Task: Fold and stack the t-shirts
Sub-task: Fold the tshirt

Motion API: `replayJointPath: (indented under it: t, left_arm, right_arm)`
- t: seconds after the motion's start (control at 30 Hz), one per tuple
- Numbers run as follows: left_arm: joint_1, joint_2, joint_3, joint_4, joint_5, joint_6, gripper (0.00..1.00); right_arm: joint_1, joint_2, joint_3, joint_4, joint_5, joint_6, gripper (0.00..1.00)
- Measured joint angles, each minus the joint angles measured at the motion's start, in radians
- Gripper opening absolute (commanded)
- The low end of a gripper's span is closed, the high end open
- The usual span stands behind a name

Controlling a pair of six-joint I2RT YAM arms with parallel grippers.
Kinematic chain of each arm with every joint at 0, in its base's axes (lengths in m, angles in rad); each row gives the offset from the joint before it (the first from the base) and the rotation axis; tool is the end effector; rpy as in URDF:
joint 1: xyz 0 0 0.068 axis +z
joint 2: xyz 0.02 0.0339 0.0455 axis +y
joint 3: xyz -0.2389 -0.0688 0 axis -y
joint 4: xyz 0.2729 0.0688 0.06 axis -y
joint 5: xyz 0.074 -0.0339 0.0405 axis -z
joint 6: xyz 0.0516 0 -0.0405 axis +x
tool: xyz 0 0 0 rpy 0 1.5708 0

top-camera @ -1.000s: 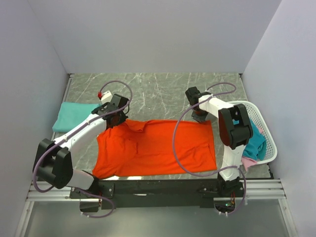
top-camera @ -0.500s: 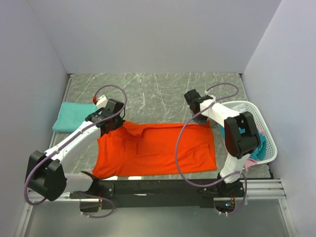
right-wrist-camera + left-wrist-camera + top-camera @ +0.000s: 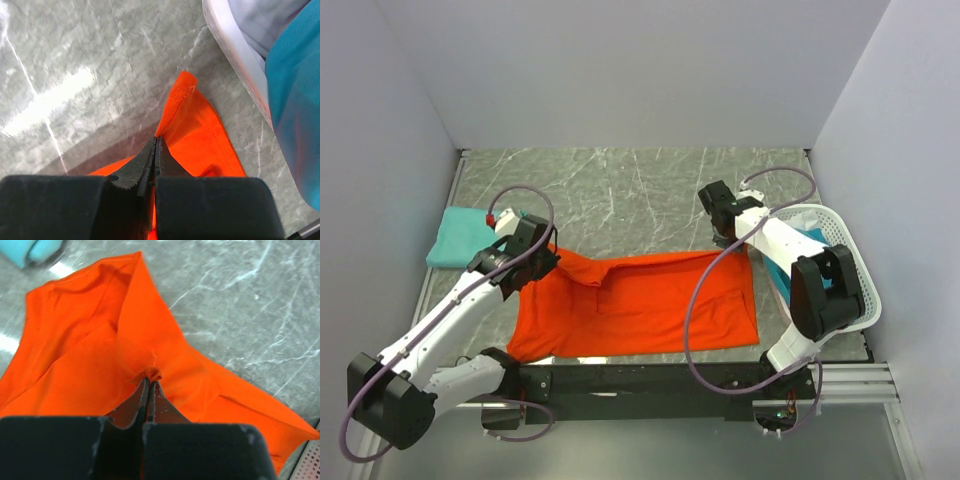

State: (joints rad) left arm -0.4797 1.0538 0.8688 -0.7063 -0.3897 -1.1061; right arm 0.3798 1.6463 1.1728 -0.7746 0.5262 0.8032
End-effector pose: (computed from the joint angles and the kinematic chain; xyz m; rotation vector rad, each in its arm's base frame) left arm 0.2377 -0.1015 0.2353 -0.8932 2.2178 -0.2702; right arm 0.3308 0.1042 0.1682 0.6491 2.4850 -0.3408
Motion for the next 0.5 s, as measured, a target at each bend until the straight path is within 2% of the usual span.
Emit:
replayJointPath:
  t: [0.5]
  left_arm:
    - [-0.048, -0.198, -0.041, -0.249, -0.007, -0.172, 0.01]
  right_arm:
    - [0.051, -0.047, -0.020, -0.006, 0.000, -0.042, 0.00]
